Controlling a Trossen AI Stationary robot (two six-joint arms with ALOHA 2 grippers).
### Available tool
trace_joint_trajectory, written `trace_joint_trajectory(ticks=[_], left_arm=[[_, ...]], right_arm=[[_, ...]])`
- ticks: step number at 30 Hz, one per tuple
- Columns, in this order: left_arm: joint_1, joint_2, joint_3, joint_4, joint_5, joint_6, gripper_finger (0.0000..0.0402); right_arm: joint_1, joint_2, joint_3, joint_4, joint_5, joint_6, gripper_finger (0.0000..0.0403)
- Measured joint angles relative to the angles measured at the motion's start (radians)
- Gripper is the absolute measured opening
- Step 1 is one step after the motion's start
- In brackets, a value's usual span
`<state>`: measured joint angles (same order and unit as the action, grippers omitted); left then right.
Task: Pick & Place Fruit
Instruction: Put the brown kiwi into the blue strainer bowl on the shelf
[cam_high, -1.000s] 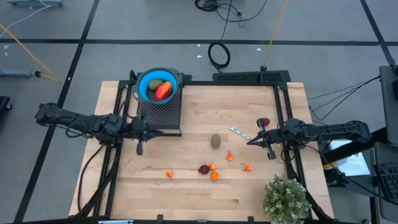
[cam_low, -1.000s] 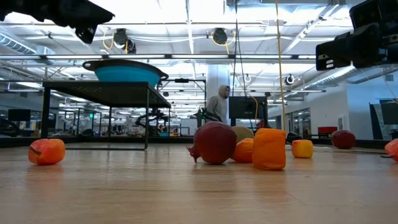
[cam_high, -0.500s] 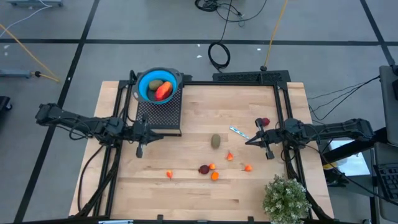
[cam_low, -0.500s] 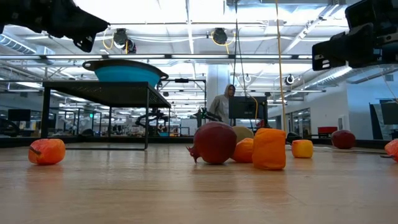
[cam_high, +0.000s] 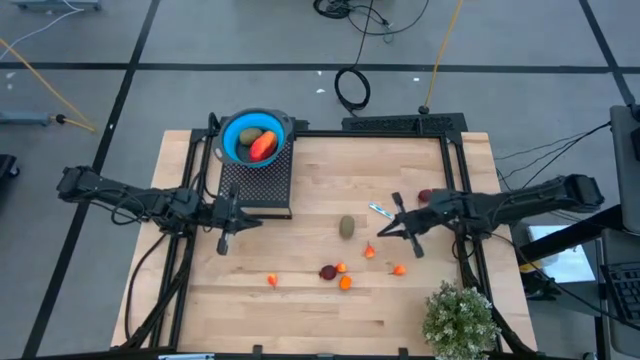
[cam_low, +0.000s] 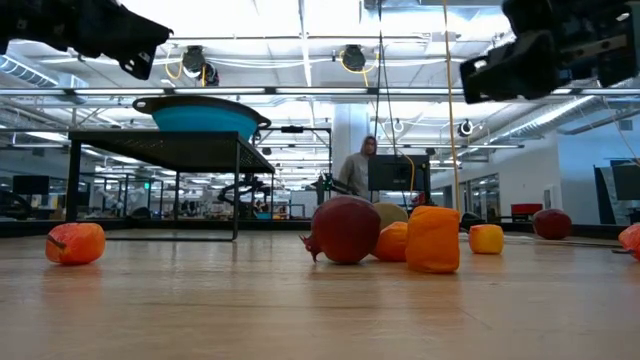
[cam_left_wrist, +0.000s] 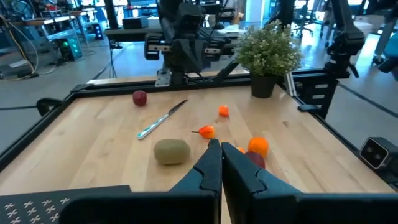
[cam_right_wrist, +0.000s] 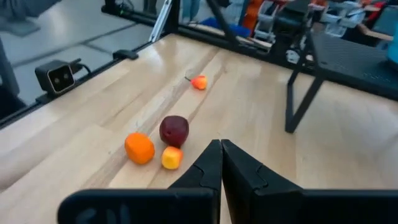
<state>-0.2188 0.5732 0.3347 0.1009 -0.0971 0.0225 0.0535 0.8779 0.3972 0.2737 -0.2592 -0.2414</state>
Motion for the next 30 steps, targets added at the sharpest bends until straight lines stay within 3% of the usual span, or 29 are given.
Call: trace_joint_trajectory(ticks=[7,16,23,30], left_arm=[[0.000,-0.030,0.000,-0.010,0.001,0.018,0.0005],[0.000,-0.135,0.000,-0.101,0.001,0.000,0.0005],[0.000,-0.205,0.000,-0.166,0.001,0.005,0.0002],[0.000,-0.311,-0.093,-0.136,0.001,-0.006,0.0007]], right_arm=[[0.028,0.205,0.168,-0.113,0.003,-0.065,0.0000],[0.054,0.398,0.312,-0.214,0.082,-0.201,0.0000],[0.053,0.456,0.356,-0.212,0.206,-0.313,0.0013],[0.053,0.462,0.382,-0.211,0.211,-0.373,0.0070]])
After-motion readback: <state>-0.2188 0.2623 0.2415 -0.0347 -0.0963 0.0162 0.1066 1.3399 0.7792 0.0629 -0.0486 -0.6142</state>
